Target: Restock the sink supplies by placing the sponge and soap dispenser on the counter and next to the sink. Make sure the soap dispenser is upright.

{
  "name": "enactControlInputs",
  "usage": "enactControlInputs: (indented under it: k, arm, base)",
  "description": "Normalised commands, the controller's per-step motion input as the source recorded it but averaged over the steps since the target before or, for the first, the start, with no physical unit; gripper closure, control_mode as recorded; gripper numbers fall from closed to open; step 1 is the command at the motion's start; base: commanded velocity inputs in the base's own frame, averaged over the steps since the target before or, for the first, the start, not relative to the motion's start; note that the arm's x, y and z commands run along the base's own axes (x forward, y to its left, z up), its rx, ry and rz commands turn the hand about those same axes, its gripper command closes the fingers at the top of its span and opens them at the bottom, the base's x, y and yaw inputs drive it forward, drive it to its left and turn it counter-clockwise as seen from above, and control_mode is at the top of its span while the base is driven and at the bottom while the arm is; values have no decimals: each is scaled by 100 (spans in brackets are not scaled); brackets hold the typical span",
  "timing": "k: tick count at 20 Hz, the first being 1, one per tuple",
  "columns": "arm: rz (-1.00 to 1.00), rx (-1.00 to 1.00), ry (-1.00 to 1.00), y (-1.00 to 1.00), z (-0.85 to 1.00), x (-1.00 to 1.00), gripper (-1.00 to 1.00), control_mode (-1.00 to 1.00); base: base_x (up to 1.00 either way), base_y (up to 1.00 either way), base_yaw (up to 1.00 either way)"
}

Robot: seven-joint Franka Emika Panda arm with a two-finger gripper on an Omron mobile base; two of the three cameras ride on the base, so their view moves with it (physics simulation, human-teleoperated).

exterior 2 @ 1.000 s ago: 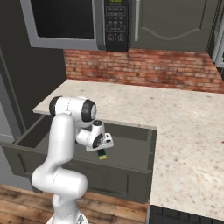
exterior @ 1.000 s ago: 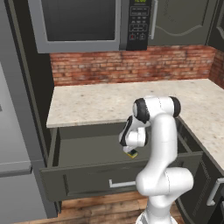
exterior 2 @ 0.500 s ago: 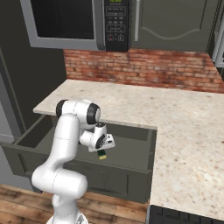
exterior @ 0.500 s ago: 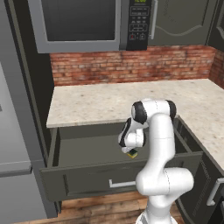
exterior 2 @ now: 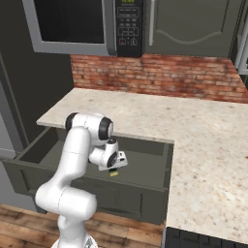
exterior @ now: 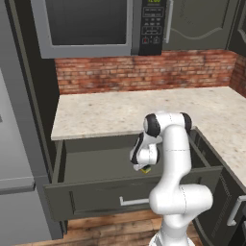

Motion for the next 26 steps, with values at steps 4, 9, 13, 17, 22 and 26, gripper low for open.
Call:
enactControlInputs:
  k: [4,9,13,17,22,26]
  arm:
    - [0,0,0,0,-21,0,-100,-100]
    - [0,-2,0,1,-27,0,100,-100]
    - [0,-4,1,5,-29,0,100,-100]
    - [0,-1,0,1,-5,-13,100,-100]
    - [0,0,0,0,28,-46,100,-100]
    - [0,0,-1,0,56,-46,100,-100]
  base:
    - [0,0,0]
    - [0,0,0]
    - [0,0,0]
    - [0,0,0]
    - [0,0,0]
    - [0,0,0]
